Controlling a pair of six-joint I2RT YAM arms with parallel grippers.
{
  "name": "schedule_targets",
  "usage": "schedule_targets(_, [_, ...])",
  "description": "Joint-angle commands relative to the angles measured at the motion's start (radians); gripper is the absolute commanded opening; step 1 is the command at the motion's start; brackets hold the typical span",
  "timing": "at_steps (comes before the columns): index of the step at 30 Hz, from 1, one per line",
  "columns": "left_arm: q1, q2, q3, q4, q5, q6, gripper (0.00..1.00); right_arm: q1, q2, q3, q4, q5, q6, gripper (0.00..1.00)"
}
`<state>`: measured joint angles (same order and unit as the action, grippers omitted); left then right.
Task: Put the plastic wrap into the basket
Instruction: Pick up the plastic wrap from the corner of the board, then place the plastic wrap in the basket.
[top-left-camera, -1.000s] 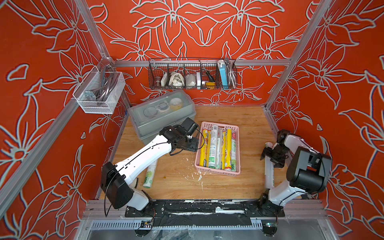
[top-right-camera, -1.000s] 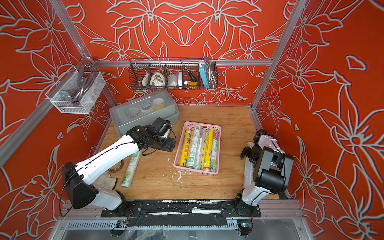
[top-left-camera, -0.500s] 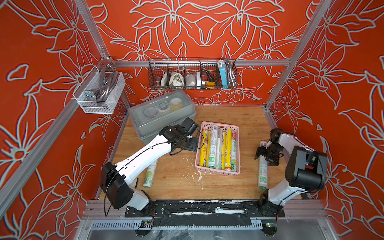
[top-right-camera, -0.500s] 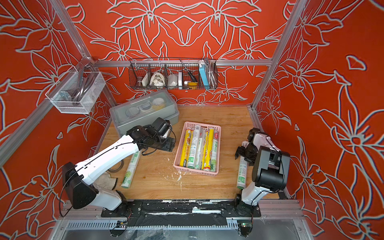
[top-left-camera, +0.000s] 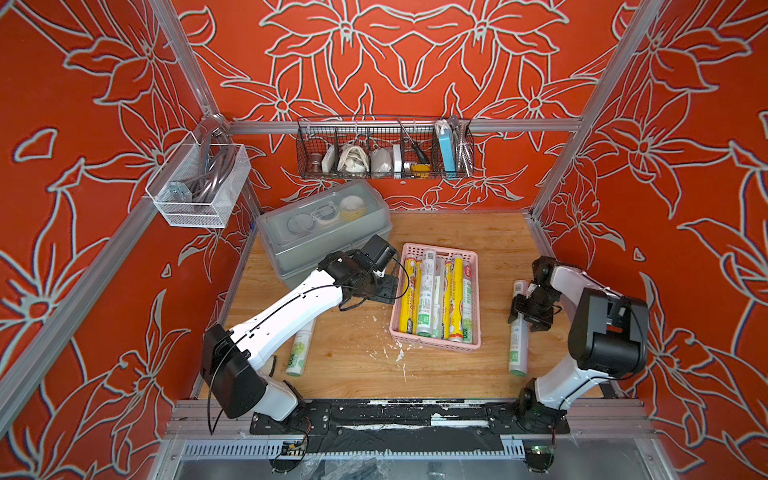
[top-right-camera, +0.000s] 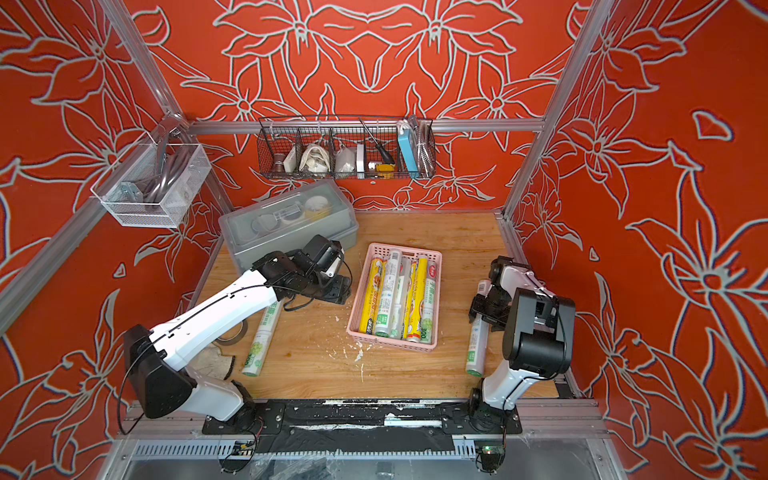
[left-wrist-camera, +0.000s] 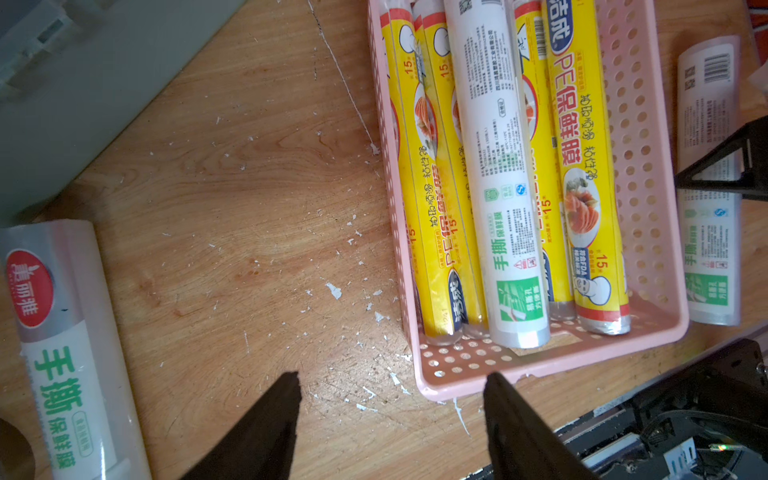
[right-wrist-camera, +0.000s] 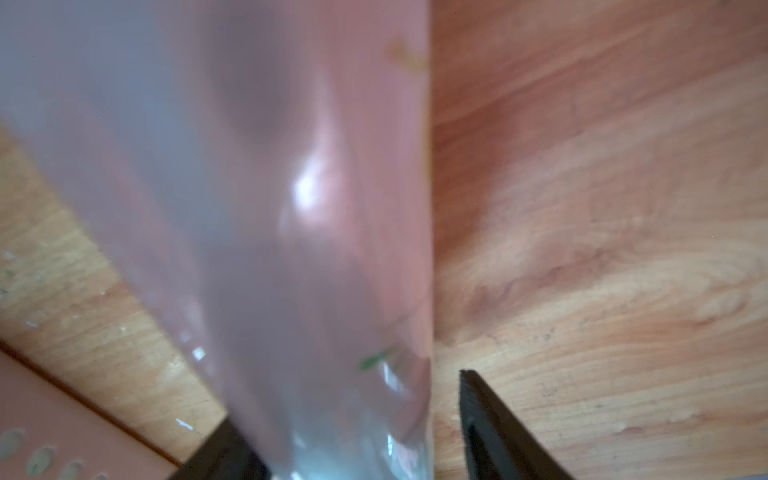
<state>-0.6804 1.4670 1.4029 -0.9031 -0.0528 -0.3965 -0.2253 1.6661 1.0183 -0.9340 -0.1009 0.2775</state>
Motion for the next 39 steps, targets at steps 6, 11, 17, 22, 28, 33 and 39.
schedule_targets(6, [0.002, -0.041, -0.01, 0.019, 0.013, 0.003, 0.71, 0.041, -0.085, 0.056, -0.071, -0.02, 0.035, 0.52])
schedule_targets(11, [0.003, -0.065, -0.058, 0.044, 0.014, -0.009, 0.71, 0.133, -0.169, 0.145, -0.119, -0.02, 0.085, 0.47])
schedule_targets(17, [0.002, -0.081, -0.104, 0.067, 0.011, -0.018, 0.71, 0.185, -0.223, 0.205, -0.121, -0.072, 0.137, 0.42])
schedule_targets(22, [0.002, -0.081, -0.107, 0.072, 0.007, -0.016, 0.71, 0.242, -0.266, 0.249, -0.12, -0.111, 0.186, 0.41])
schedule_targets(28, [0.002, -0.075, -0.108, 0.075, 0.01, -0.018, 0.71, 0.335, -0.279, 0.304, -0.114, -0.123, 0.254, 0.4])
schedule_targets(33, [0.002, -0.078, -0.111, 0.076, 0.009, -0.018, 0.71, 0.407, -0.256, 0.329, -0.076, -0.143, 0.3, 0.4])
schedule_targets(39, [0.002, -0.08, -0.113, 0.076, 0.007, -0.018, 0.71, 0.473, -0.21, 0.353, -0.024, -0.175, 0.348, 0.4])
